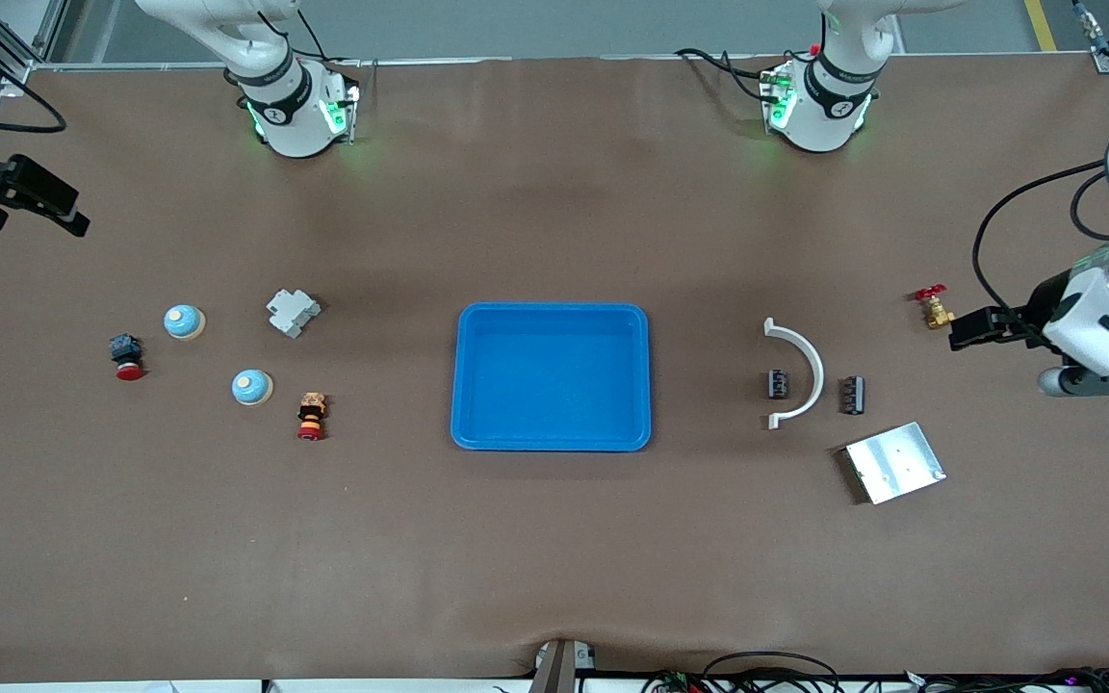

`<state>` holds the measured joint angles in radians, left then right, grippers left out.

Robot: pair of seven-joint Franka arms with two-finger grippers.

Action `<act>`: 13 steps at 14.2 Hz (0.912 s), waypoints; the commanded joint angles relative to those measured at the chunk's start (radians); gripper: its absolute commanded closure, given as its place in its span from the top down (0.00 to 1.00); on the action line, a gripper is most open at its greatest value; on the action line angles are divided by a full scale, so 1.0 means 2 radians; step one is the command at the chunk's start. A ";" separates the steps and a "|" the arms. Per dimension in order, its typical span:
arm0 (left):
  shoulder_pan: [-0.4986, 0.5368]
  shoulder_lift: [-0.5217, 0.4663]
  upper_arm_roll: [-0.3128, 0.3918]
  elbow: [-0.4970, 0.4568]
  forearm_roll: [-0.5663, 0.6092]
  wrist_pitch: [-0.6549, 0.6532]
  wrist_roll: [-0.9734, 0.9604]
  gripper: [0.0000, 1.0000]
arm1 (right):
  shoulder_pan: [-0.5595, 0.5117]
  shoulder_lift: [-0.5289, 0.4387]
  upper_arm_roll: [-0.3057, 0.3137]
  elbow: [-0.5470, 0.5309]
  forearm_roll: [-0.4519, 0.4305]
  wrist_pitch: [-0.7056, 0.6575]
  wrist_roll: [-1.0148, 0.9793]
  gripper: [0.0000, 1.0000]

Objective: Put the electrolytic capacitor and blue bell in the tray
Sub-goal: 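Reach the left gripper down to the capacitor beside the white clamp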

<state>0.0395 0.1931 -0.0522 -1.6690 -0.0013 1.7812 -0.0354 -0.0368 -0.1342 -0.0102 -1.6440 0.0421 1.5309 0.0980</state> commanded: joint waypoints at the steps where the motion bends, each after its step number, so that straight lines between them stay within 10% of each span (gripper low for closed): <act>1: -0.001 -0.020 -0.004 -0.067 -0.003 0.049 -0.002 1.00 | -0.018 -0.020 0.004 -0.009 0.009 -0.009 0.009 1.00; 13: -0.004 0.038 -0.005 -0.213 0.025 0.228 0.007 1.00 | -0.058 -0.022 0.005 -0.006 0.009 0.004 0.010 1.00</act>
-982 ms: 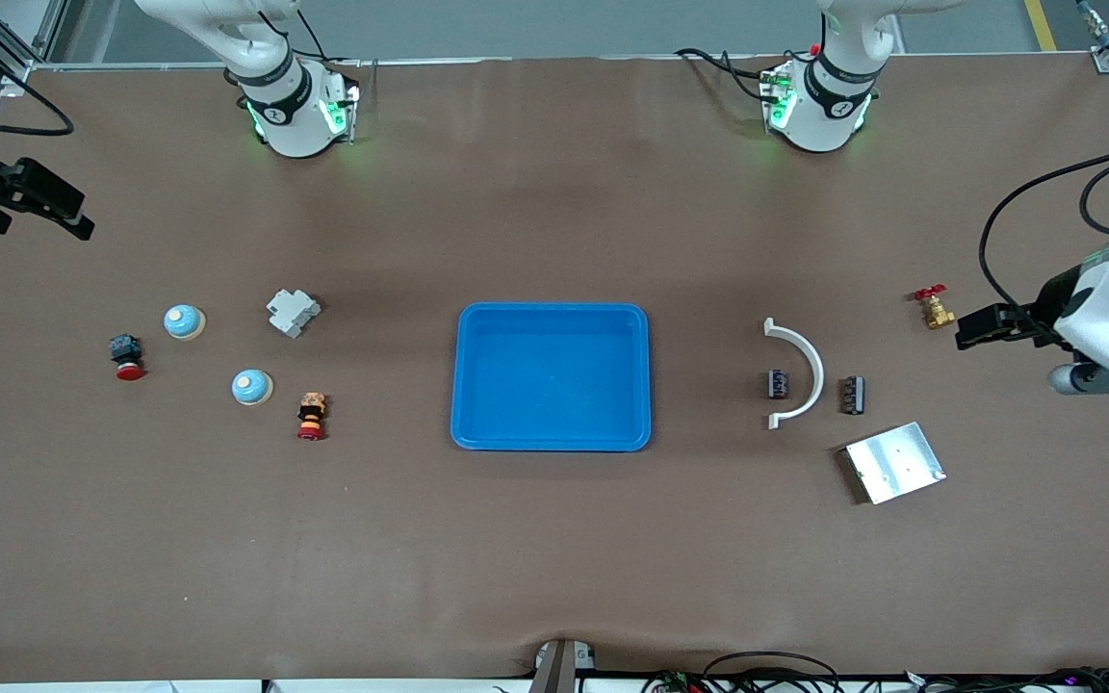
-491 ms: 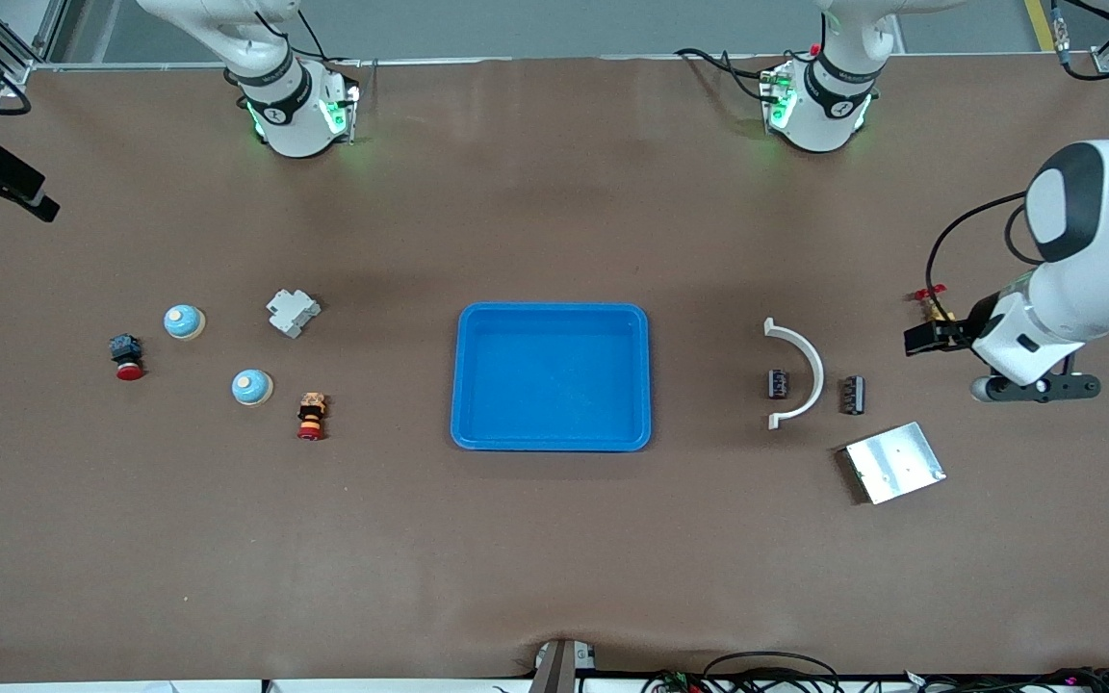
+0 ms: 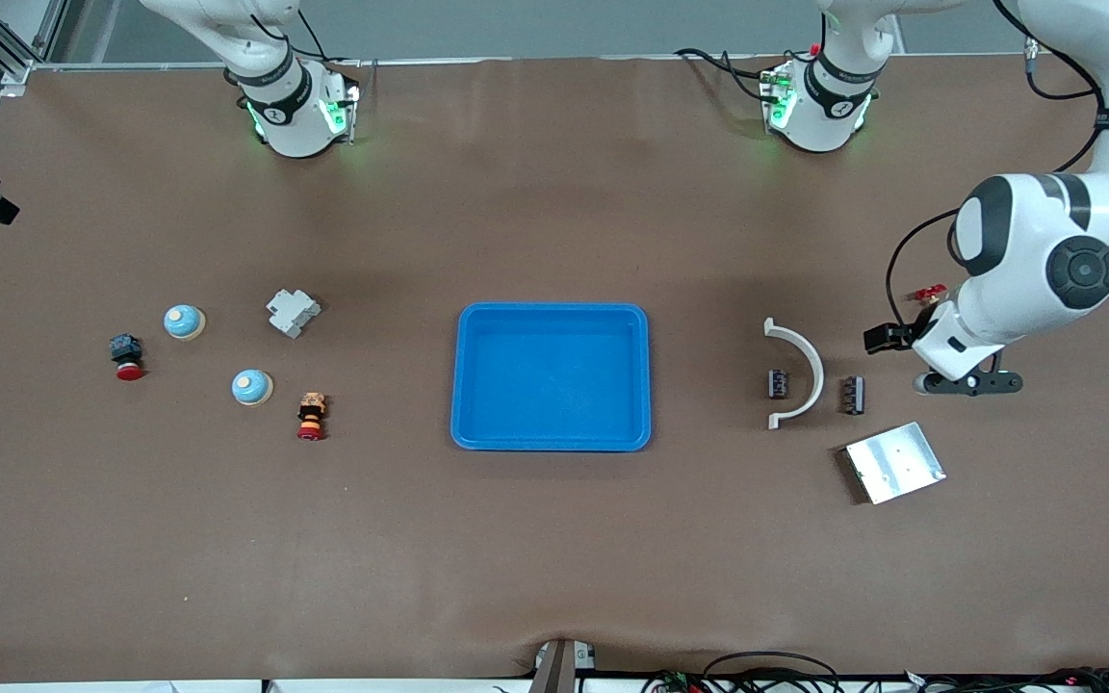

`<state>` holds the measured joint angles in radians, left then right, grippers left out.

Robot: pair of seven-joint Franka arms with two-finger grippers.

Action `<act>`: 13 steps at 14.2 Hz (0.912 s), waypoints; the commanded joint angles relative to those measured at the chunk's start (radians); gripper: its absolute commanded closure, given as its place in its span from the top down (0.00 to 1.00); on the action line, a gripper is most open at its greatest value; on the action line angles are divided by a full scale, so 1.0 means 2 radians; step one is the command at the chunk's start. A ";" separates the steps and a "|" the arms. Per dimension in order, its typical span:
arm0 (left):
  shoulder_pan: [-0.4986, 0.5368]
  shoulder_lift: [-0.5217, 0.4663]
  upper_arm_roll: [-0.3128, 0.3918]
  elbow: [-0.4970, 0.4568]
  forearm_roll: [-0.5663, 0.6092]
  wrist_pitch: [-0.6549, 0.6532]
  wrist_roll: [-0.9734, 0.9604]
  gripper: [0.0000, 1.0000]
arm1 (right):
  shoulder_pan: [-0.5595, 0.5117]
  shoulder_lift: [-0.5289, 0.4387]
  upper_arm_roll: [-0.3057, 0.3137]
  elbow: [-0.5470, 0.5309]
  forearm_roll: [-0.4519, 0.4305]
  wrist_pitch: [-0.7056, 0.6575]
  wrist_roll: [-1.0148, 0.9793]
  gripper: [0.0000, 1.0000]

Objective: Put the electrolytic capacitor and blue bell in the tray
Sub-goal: 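Reach the left gripper down to the capacitor beside the white clamp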

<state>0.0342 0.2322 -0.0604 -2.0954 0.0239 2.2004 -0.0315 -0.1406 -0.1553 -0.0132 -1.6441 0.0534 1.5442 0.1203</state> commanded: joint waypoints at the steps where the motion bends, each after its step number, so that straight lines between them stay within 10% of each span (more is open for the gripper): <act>1: 0.001 0.034 0.000 0.001 0.024 0.031 0.008 1.00 | -0.004 -0.012 0.009 -0.006 0.002 -0.005 -0.002 1.00; 13: 0.003 0.120 -0.002 0.031 0.053 0.076 0.024 1.00 | 0.029 -0.007 0.043 -0.009 -0.014 0.002 0.006 1.00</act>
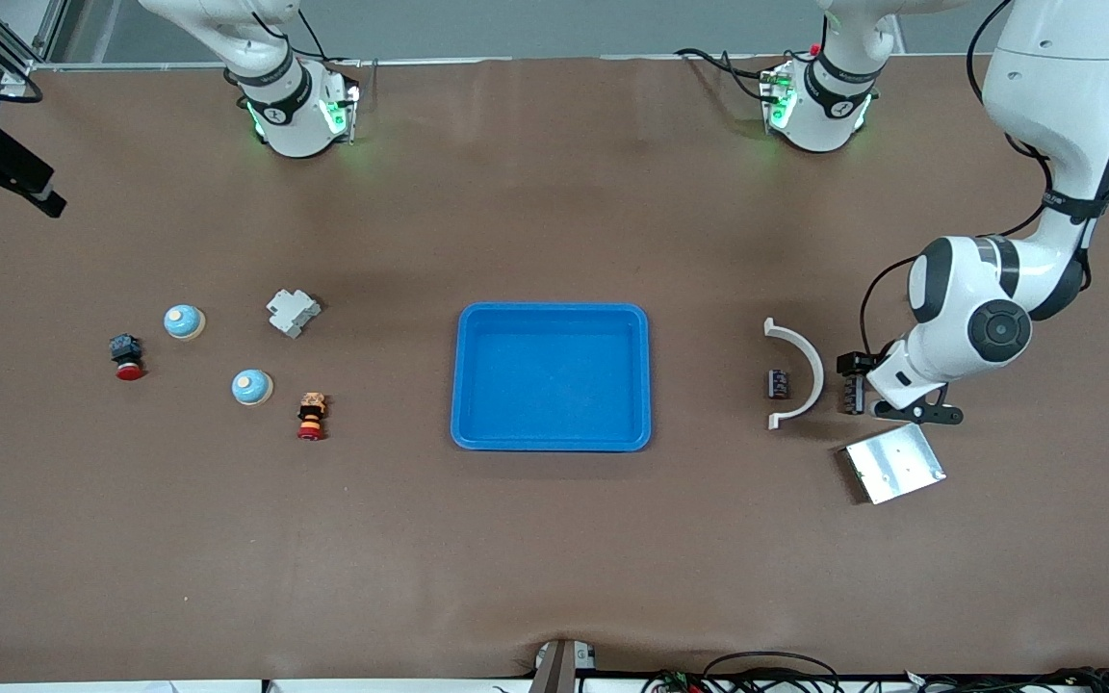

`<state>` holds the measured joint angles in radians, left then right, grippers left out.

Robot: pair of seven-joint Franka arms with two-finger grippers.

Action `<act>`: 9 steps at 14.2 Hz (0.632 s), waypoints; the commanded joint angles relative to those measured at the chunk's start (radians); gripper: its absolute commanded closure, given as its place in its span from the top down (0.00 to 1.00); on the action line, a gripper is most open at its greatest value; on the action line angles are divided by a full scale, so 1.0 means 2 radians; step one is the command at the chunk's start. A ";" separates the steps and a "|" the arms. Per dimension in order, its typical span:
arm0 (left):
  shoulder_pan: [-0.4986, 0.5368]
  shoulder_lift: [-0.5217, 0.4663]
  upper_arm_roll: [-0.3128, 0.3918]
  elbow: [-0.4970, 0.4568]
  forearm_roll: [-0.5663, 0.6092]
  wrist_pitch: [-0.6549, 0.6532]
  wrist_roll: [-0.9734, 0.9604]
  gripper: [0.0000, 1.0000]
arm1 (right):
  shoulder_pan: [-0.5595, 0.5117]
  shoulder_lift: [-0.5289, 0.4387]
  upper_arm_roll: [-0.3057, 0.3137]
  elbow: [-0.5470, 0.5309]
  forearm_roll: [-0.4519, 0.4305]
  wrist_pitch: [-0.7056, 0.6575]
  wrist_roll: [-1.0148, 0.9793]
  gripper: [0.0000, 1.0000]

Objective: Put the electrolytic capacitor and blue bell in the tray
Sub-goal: 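Reach the left gripper down to the capacitor beside the white clamp, then grasp and lift the capacitor while the right gripper reaches the bell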

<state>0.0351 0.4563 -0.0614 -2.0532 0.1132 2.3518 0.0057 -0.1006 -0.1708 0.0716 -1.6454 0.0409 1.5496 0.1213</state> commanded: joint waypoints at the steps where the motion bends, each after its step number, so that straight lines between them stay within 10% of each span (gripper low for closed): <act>1: 0.002 0.010 -0.002 0.011 0.007 0.000 0.006 1.00 | 0.010 0.006 0.001 -0.019 -0.007 0.004 0.006 1.00; 9: -0.004 0.049 -0.001 0.036 0.003 0.019 -0.001 1.00 | 0.025 0.029 0.002 -0.064 -0.052 0.078 0.011 1.00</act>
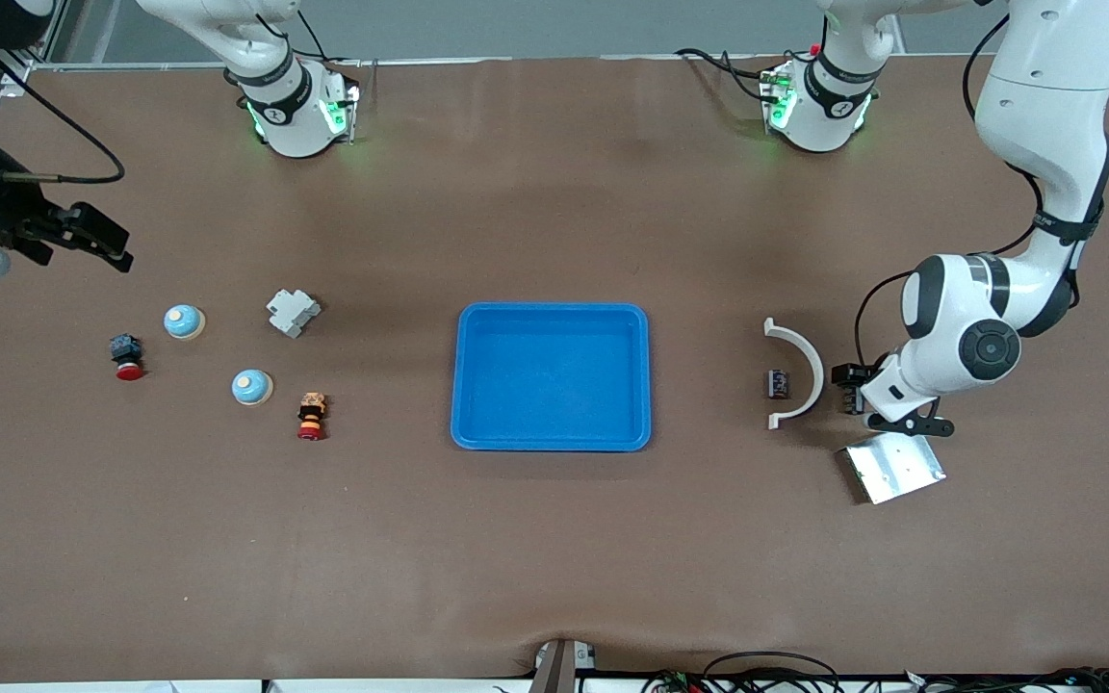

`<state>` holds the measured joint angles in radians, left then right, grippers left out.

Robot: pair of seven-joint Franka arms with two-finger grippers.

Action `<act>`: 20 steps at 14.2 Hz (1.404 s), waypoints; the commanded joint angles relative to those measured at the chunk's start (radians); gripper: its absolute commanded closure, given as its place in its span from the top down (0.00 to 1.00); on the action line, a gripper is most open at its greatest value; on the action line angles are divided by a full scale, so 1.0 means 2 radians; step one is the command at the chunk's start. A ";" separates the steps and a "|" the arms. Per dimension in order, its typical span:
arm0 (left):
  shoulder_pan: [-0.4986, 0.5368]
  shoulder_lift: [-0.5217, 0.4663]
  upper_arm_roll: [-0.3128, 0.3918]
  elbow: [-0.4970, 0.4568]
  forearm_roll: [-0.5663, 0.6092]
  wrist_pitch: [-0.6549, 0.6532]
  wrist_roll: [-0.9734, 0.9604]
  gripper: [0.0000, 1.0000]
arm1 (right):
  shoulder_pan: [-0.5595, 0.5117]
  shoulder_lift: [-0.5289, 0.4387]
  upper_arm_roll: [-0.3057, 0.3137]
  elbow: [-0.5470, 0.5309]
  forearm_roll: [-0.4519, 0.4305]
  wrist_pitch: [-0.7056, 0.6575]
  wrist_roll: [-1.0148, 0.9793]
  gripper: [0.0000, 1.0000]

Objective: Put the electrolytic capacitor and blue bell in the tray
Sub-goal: 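Grasp and lift the capacitor while the right gripper reaches the bell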

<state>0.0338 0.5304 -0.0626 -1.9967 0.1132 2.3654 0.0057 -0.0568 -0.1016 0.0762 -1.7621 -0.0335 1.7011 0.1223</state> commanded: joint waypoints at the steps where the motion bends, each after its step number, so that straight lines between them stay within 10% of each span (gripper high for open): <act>1: -0.002 0.012 -0.001 0.007 0.003 0.013 -0.001 1.00 | -0.001 -0.008 -0.003 -0.036 -0.013 0.015 0.017 1.00; 5: -0.002 0.012 0.000 0.007 0.003 0.013 0.004 1.00 | -0.001 -0.093 -0.007 -0.271 -0.012 0.217 0.013 1.00; 6: -0.002 0.012 -0.001 0.007 0.003 0.013 0.005 0.84 | -0.002 -0.096 -0.007 -0.296 -0.013 0.233 0.010 1.00; 13: 0.000 0.011 -0.001 0.008 0.001 0.013 -0.009 0.08 | -0.042 -0.097 -0.017 -0.344 -0.013 0.228 -0.095 1.00; 20: -0.003 -0.002 -0.002 0.009 0.001 0.008 -0.067 0.00 | -0.082 -0.048 -0.021 -0.342 -0.012 0.275 -0.168 1.00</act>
<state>0.0295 0.5491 -0.0641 -1.9778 0.1132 2.3866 -0.0982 -0.1592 -0.2426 0.0306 -2.4449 -0.0477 2.1845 -0.1506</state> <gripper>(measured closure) 0.639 0.000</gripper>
